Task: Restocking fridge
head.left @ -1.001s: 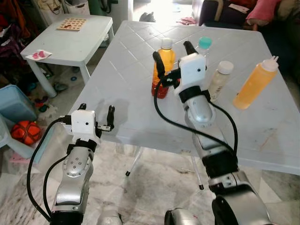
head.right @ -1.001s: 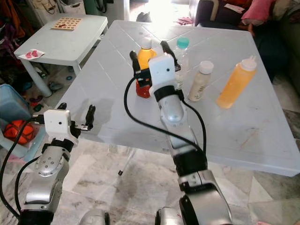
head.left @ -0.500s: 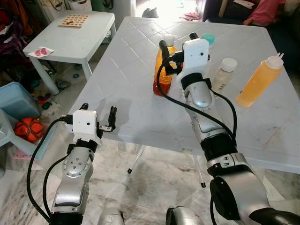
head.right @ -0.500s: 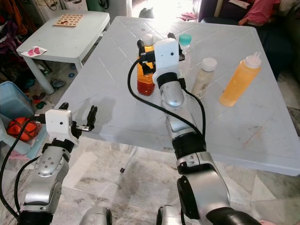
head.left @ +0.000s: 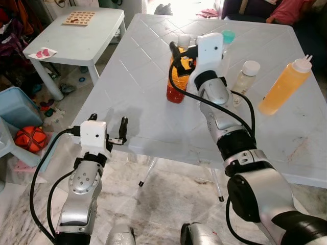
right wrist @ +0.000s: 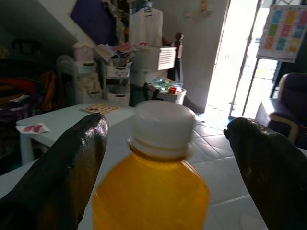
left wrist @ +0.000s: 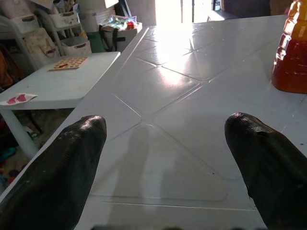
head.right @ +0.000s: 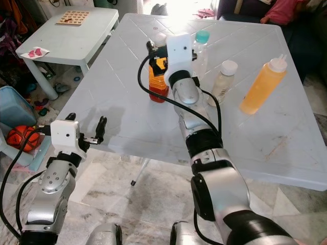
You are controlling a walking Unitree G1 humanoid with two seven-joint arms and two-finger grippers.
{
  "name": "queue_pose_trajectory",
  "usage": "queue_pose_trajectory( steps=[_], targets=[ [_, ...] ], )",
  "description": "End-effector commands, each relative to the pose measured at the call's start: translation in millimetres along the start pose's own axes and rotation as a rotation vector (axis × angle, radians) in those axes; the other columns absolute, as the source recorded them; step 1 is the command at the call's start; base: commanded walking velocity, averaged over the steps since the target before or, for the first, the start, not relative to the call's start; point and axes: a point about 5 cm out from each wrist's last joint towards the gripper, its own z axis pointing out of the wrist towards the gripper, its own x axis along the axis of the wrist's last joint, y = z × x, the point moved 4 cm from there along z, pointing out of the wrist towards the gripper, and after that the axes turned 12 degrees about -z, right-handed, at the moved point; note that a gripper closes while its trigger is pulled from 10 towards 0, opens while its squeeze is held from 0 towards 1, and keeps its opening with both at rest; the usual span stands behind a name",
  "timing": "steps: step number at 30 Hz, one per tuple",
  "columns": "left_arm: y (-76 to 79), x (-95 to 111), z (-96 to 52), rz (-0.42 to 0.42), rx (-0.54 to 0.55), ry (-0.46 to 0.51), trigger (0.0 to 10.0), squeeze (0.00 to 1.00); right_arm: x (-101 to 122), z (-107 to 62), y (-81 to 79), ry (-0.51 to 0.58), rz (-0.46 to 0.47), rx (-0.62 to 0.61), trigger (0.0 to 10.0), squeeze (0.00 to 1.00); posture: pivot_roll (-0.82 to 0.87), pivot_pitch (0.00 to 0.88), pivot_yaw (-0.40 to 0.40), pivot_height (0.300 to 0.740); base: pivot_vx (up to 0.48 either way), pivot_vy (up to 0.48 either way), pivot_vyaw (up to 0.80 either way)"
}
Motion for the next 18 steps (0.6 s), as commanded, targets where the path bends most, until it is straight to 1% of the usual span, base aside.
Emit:
queue_pose_trajectory(
  steps=[1,2,3,4,10,18],
  targets=[
    [1.4,0.7,-2.2,0.006,-0.001,-0.002,10.0,0.0,7.0,4.8,-2.9,0.013,0.002,0.025,10.0,0.0,0.15,0.133,0.014,0.74,0.0,0.0,0.0],
    [1.8,0.1,-2.6,0.006,-0.003,-0.004,10.0,0.0,8.8,5.6,-3.4,0.02,0.004,0.032,4.0,0.0,0.15,0.133,0.014,0.74,0.0,0.0,0.0],
    [1.8,0.1,-2.6,0.006,-0.003,-0.004,10.0,0.0,8.8,5.6,-3.4,0.02,0.004,0.032,4.0,0.0,0.15,0.133,0.014,0.74,0.0,0.0,0.0],
    [1.8,-0.3,-2.1,0.007,-0.003,-0.006,10.0,0.0,9.6,6.4,-3.2,0.022,-0.005,0.04,0.0,0.0,0.15,0.13,0.011,0.74,0.0,0.0,0.0],
    [0.3,0.3,-0.1,0.007,-0.001,-0.003,10.0,0.0,7.5,7.6,-1.7,0.004,-0.02,0.047,0.0,0.0,0.14,0.127,0.009,0.74,0.0,0.0,0.0],
    [4.0,-1.7,1.8,0.003,-0.006,-0.007,10.0,0.0,2.5,8.0,3.8,-0.02,-0.031,0.041,0.0,0.0,0.14,0.12,0.006,0.74,0.0,0.0,0.0]
  ],
)
